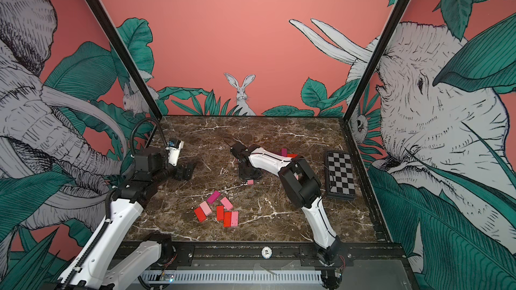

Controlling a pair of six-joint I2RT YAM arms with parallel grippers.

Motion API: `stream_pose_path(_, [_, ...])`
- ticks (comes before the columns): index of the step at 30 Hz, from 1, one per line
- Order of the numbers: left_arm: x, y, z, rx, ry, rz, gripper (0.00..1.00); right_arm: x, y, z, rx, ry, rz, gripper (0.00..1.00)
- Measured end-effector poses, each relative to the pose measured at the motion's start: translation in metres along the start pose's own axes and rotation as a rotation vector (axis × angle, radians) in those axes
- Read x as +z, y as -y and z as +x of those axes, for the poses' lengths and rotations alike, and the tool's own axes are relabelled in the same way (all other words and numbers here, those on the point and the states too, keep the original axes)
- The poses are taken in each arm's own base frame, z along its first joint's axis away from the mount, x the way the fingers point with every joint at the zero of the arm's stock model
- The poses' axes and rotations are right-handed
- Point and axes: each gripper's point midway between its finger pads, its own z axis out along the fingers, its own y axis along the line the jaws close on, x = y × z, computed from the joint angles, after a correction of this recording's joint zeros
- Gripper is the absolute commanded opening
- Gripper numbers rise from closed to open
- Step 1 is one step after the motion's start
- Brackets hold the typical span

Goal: Assemble the letter t with building blocks
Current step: Assemble the building block at the center of the board.

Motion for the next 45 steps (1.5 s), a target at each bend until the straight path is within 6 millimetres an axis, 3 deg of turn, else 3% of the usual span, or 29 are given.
stream_pose_path(45, [0.0, -0.0016, 0.0002, -0.003, -0.001, -0.004, 0.97, 0.0018, 0.0007, -0.0077, 0.024, 0.016, 0.008, 0.3])
